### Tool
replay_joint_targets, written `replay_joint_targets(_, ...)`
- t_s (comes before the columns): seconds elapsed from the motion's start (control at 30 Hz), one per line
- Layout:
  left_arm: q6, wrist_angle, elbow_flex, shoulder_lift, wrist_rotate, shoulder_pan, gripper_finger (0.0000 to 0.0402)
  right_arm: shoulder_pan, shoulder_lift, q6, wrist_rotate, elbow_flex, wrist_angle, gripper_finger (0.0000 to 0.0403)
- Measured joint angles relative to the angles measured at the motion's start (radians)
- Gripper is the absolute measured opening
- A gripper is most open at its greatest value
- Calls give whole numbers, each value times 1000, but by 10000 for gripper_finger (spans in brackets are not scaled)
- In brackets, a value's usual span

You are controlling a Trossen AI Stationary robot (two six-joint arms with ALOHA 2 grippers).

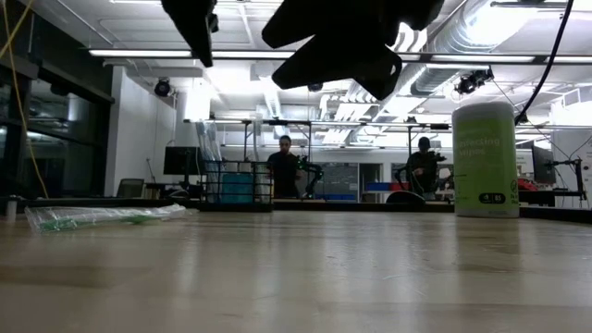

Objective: Pick & Place toothbrushing station
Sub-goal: Put the top green toothbrush into the wire organizer

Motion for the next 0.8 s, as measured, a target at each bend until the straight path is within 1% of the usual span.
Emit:
replay_joint_targets(0.13,-103,1,-41,0,-52,-53,41,0,0,-11,1,0,-17,148)
replay_joint_targets(0.33,-355,1,-118,0,-223,-113,41,0,0,-12,2,0,-25,148)
replay_joint_targets(0.43,-441,5,-152,0,-264,-124,41,0,0,-13,-8,0,-29,148)
replay_joint_targets(0.5,-491,5,-176,0,-263,-122,41,0,0,-14,-22,0,-29,148)
replay_joint_targets(0.57,-528,5,-196,0,-241,-115,41,0,0,-14,-23,0,-29,148)
replay_joint_targets(0.67,-538,5,-225,0,-147,-101,41,0,0,-14,-23,0,-29,148)
replay_joint_targets(0.73,-500,5,-239,0,-100,-89,41,1,0,-14,-23,0,-28,148)
replay_joint_targets(0.8,-435,6,-242,0,-74,-70,41,2,0,-14,-23,0,-28,148)
